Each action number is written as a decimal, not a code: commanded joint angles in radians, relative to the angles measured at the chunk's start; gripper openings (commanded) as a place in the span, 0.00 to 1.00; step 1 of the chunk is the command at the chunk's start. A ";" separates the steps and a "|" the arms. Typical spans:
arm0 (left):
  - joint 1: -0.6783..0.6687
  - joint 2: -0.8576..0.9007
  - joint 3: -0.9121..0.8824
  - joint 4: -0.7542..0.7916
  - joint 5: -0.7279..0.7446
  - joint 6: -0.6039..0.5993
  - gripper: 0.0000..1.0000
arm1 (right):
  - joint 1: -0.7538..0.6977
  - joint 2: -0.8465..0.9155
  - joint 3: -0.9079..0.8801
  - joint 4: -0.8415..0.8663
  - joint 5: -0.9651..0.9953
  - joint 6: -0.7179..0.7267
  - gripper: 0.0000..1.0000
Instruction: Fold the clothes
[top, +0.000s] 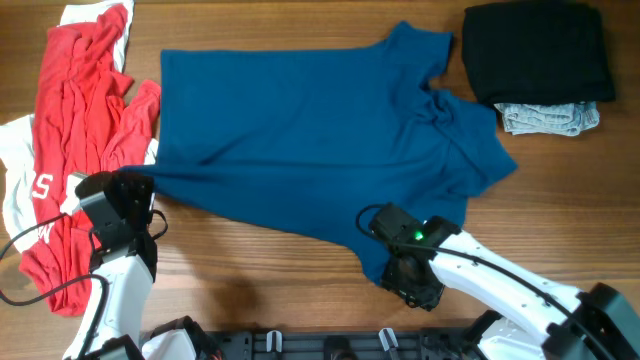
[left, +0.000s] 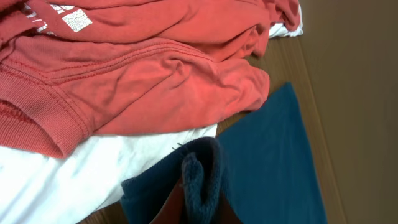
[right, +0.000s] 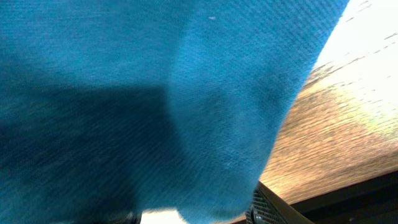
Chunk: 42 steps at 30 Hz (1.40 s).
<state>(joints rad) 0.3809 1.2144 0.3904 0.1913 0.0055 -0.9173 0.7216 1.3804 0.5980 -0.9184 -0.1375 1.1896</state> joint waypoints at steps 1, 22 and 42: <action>0.010 0.003 -0.005 0.000 -0.026 0.024 0.04 | 0.004 0.043 -0.016 -0.001 0.034 0.026 0.41; 0.010 -0.401 0.010 -0.230 0.304 0.130 0.04 | -0.466 -0.311 0.467 -0.441 0.138 -0.397 0.04; 0.010 -0.737 0.349 -0.958 0.157 0.312 0.04 | -0.510 -0.462 0.683 -0.690 0.138 -0.431 0.04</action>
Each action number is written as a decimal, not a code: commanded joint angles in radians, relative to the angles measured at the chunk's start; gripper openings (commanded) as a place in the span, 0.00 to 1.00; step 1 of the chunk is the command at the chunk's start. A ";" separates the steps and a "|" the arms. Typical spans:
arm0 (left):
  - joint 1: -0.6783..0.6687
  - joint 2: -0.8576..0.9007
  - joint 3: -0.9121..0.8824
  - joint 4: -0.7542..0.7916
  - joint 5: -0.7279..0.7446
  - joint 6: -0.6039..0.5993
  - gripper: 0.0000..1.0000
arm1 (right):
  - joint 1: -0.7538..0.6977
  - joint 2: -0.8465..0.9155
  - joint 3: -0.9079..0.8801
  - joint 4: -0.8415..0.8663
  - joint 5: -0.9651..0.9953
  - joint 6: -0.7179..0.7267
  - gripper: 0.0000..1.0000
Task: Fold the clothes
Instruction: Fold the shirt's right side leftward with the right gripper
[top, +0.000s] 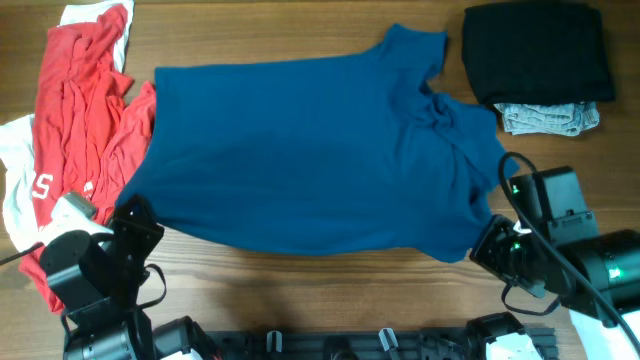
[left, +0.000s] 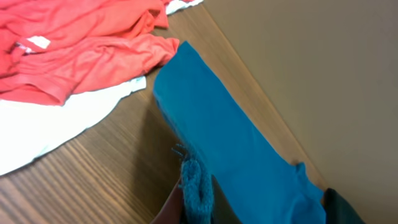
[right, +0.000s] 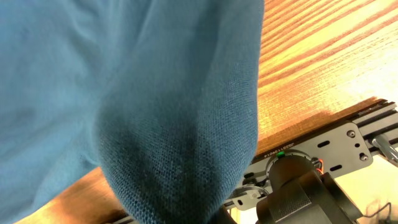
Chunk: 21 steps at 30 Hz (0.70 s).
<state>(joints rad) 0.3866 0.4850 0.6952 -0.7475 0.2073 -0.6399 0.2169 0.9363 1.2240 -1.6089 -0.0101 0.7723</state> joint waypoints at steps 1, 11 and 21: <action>0.004 -0.008 0.052 -0.034 -0.051 0.035 0.04 | -0.005 -0.018 0.076 0.001 0.019 -0.014 0.04; 0.004 0.095 0.055 -0.078 -0.281 0.034 0.04 | -0.005 0.173 0.083 0.119 0.087 -0.097 0.04; 0.003 0.502 0.055 0.197 -0.203 0.033 0.04 | -0.005 0.467 0.083 0.318 0.089 -0.199 0.04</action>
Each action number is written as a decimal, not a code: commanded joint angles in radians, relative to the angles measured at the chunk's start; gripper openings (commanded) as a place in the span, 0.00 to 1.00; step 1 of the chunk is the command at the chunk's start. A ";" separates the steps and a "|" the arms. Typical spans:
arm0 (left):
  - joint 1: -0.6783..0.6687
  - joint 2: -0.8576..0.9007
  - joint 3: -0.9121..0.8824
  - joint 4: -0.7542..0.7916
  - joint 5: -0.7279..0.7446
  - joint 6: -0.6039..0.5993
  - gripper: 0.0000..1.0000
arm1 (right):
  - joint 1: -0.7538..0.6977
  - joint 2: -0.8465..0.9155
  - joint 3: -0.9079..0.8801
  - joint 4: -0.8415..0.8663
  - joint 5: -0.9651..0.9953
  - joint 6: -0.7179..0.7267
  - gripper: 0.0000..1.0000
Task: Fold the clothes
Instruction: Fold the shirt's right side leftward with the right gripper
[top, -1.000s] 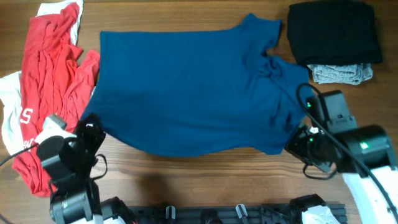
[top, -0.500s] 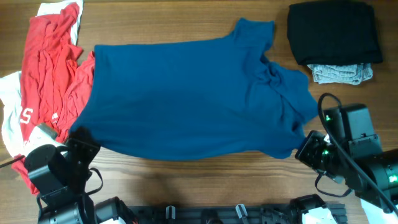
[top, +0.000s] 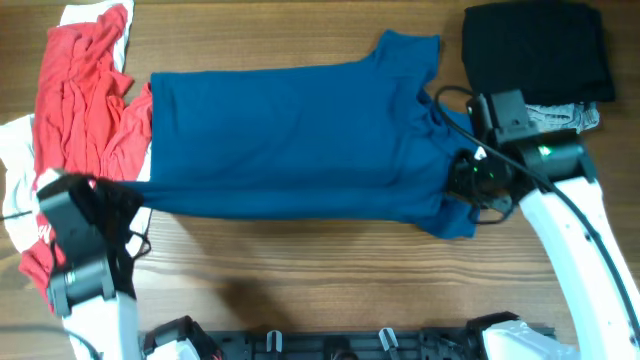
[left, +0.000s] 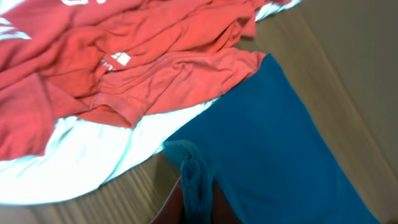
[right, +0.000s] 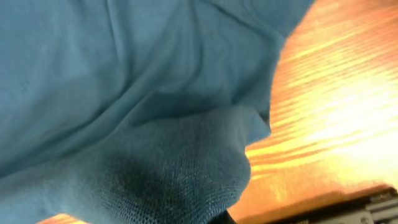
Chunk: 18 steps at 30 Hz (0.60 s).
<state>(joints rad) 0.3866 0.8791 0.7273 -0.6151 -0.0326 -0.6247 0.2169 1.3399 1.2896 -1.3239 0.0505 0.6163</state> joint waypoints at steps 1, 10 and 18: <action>0.003 0.145 0.023 0.090 0.060 0.018 0.04 | -0.005 0.078 0.017 0.043 0.029 -0.047 0.04; -0.032 0.425 0.023 0.315 0.095 0.019 0.04 | -0.009 0.265 0.013 0.199 0.012 -0.111 0.04; -0.069 0.524 0.023 0.472 0.095 0.019 0.04 | -0.009 0.390 0.013 0.309 0.002 -0.139 0.04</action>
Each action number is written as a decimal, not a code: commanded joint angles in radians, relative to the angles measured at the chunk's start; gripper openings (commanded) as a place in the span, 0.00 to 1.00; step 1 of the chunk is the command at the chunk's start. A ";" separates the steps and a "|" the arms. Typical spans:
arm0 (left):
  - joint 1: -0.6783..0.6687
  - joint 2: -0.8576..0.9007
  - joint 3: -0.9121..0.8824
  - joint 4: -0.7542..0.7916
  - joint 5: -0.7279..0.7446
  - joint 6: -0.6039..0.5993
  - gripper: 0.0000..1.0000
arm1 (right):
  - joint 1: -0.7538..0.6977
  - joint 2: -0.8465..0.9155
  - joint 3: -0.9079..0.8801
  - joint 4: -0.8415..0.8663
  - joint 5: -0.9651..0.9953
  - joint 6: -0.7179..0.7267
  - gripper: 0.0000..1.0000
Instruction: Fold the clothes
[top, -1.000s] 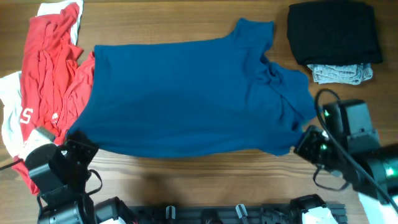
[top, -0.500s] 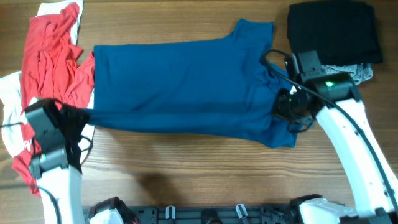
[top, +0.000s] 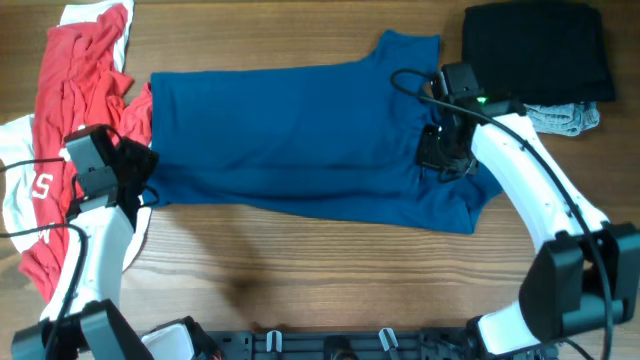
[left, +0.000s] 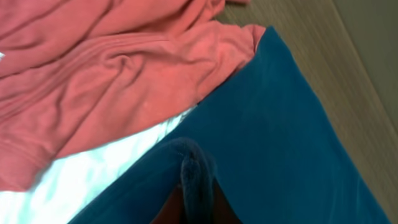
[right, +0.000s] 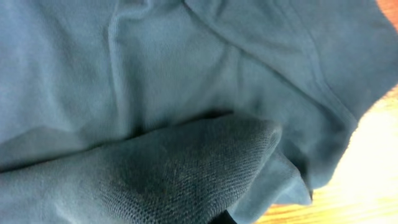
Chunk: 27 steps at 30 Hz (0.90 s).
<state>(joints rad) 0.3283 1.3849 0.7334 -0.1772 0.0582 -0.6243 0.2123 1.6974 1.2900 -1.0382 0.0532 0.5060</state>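
Observation:
The blue T-shirt (top: 290, 120) lies spread across the middle of the table, its near part doubled back over itself. My left gripper (top: 138, 166) is shut on the shirt's left corner, and the left wrist view shows a ridge of blue cloth (left: 196, 174) pinched between the fingers. My right gripper (top: 438, 152) is shut on the shirt near its right sleeve. Bunched blue fabric (right: 186, 168) fills the right wrist view and hides the fingers.
A heap of red clothes (top: 75, 90) with a white garment (top: 15, 190) lies at the left, touching the shirt's left edge. A folded black garment (top: 535, 45) sits on a grey one (top: 565, 118) at the back right. Bare wooden table (top: 300, 270) runs along the front.
Both grippers have moved away from the front edge and inward, still holding the blue cloth. The held edge now lies farther up over the shirt.
At first both grippers held the shirt's near edge low by the table front, the right one near the middle. Then they stood wide apart with the edge stretched between them. After that the edge was over the shirt, and now it is farther up, doubling the shirt.

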 joint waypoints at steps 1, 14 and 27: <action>-0.011 0.021 0.017 0.042 0.004 0.018 0.04 | -0.004 0.043 0.012 0.032 -0.001 -0.029 0.04; -0.011 0.097 0.017 0.067 -0.061 0.019 0.77 | -0.004 0.064 0.012 0.072 -0.001 -0.035 0.55; -0.011 0.076 0.285 -0.166 0.069 0.283 1.00 | -0.004 0.019 0.337 -0.142 -0.152 -0.216 0.71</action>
<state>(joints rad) 0.3206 1.4807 0.8761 -0.2440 0.0341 -0.4561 0.2123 1.7435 1.5127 -1.1229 -0.0246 0.3698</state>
